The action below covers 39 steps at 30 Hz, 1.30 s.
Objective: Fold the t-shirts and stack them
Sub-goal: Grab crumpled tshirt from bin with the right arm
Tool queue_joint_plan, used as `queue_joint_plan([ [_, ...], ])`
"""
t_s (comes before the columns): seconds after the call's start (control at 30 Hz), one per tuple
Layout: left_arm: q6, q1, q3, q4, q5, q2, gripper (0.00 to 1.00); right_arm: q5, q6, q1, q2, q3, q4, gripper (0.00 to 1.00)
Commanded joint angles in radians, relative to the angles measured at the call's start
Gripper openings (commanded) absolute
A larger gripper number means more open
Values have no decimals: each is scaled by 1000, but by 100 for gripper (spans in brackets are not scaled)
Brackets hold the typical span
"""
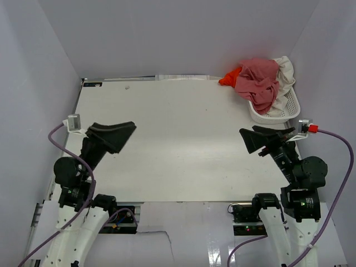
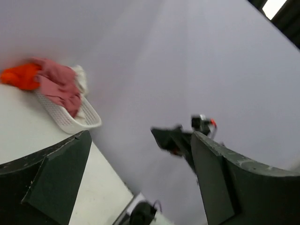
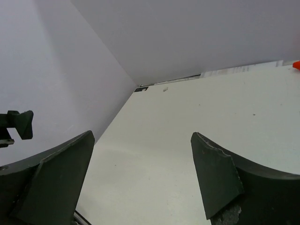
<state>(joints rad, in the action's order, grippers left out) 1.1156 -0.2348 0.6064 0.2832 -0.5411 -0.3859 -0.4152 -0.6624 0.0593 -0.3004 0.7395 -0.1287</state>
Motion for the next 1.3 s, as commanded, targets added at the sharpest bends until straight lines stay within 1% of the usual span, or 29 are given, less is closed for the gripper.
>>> queue_joint_plan([
  [0.0, 7, 2, 215, -657, 534, -74, 98, 86, -53, -1, -39, 107, -163, 90],
  [0.03, -3, -3, 310, -779, 600, -99, 98, 76, -16, -1, -49, 113, -161, 90],
  [0.07, -69, -12, 338, -795, 625, -125, 98, 61, 4, -1, -58, 112, -148, 90],
  [0.1, -97, -14, 354, -797, 625, -146, 98, 29, 20, -3, -77, 106, -128, 90],
  [0.17, -143, -15, 377, -793, 575, -214, 98, 12, 40, -1, -103, 84, -81, 90],
  [0.2, -214, -15, 375, -776, 447, -234, 98, 19, 44, -1, -136, 83, -87, 90],
  [0.23, -271, -15, 365, -691, 381, -261, 98, 13, 53, -1, -152, 71, -83, 90],
  [0.27, -327, -15, 343, -650, 310, -269, 98, -2, 63, -3, -167, 64, -66, 90],
  [0.3, -417, -15, 333, -616, 244, -271, 98, -13, 79, -1, -196, 58, -62, 90],
  [0.33, -456, -15, 322, -561, 133, -269, 98, -23, 92, -1, -210, 52, -61, 90],
  [0.37, -488, -17, 305, -527, 88, -237, 98, -33, 122, -1, -218, 51, -66, 90],
  [0.4, -516, -15, 233, -410, 42, -205, 98, -25, 130, -1, -223, 46, -72, 90],
  [0.47, -523, -15, 140, -263, -57, -106, 98, -11, 136, -1, -210, 20, -65, 90],
  [0.5, -540, -15, 71, -192, -95, -82, 98, -16, 144, -1, -195, 9, -42, 90],
  [0.57, -554, -15, 44, -153, -126, -61, 98, -19, 145, -1, -181, -8, -29, 90],
  [0.6, -557, -15, 38, -151, -138, -77, 98, -16, 147, -3, -174, -9, -26, 90],
  [0.67, -576, -15, 67, -203, -169, -131, 98, -22, 152, -1, -171, -6, -29, 90],
  [0.7, -582, -15, 85, -226, -181, -199, 98, -23, 162, -1, -169, -6, -34, 90],
  [0.73, -579, -15, 117, -271, -192, -235, 98, -25, 165, -1, -169, -5, -38, 90],
  [0.77, -577, -15, 133, -277, -195, -270, 98, -14, 168, -1, -164, -5, -40, 90],
  [0.8, -568, -15, 141, -309, -203, -337, 98, -11, 170, -1, -161, -6, -45, 90],
  [0.87, -539, -15, 159, -297, -243, -402, 98, -10, 182, -1, -158, -8, -48, 90],
  [0.9, -521, -14, 168, -291, -272, -466, 98, -5, 187, -1, -157, -6, -55, 90],
  [0.97, -459, -14, 208, -302, -264, -522, 98, 6, 191, -1, -158, -5, -61, 90],
  [1.07, -412, -14, 268, -364, -224, -596, 98, 18, 205, -1, -163, 0, -69, 90],
  [1.13, -404, -15, 288, -366, -240, -610, 98, 23, 213, -1, -166, 3, -75, 90],
  [1.17, -401, -14, 327, -377, -247, -632, 98, 30, 221, -3, -174, 6, -84, 90],
  [1.2, -407, -12, 354, -445, -240, -646, 98, 35, 228, -3, -178, 9, -91, 90],
  [1.27, -418, -12, 401, -498, -247, -685, 98, 58, 251, -1, -196, 21, -116, 90],
])
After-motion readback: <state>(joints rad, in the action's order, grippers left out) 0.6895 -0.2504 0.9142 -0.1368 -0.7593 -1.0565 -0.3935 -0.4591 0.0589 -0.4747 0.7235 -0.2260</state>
